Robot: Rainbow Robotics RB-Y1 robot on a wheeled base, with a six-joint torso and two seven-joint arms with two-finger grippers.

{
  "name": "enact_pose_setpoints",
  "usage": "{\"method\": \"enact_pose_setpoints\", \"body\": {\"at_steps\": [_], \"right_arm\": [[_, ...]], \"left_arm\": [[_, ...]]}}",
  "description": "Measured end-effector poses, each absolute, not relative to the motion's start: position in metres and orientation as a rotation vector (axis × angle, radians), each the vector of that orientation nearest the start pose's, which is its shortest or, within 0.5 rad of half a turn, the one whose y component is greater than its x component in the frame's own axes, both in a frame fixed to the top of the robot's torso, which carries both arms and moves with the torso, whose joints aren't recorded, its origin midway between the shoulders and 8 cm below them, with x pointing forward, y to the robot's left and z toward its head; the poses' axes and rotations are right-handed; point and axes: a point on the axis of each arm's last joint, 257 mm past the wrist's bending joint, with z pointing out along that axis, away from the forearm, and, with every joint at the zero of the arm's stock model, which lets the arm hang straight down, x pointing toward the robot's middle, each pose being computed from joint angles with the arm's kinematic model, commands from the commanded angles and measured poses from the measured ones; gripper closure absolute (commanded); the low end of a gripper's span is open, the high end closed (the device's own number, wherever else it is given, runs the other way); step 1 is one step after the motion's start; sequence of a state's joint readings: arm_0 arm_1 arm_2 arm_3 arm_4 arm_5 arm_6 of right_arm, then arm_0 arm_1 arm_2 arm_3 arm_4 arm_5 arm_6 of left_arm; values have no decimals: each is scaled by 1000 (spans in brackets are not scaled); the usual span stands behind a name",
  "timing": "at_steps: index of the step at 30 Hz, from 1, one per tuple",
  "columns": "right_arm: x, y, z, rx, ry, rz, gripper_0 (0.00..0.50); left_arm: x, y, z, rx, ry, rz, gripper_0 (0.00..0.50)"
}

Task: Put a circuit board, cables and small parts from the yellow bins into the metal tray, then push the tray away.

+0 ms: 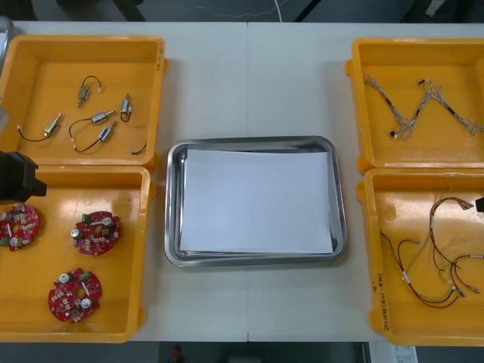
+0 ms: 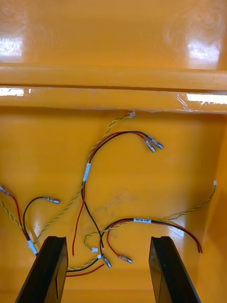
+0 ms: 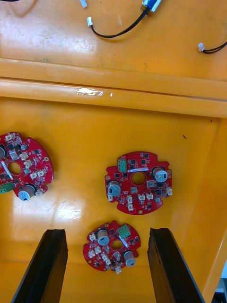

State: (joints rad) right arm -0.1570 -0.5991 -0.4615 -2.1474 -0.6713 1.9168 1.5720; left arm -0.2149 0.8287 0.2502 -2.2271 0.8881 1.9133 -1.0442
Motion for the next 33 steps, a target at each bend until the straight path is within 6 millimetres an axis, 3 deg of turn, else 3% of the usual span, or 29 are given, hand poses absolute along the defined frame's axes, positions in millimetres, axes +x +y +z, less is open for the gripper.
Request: {"method": "enact_pose_setpoints", "body": {"at_steps": [33], "right_arm": [[381, -405, -175, -20, 2616, -61, 0]], "left_arm": [[380, 352, -148, -173, 2655, -31, 0]]}}
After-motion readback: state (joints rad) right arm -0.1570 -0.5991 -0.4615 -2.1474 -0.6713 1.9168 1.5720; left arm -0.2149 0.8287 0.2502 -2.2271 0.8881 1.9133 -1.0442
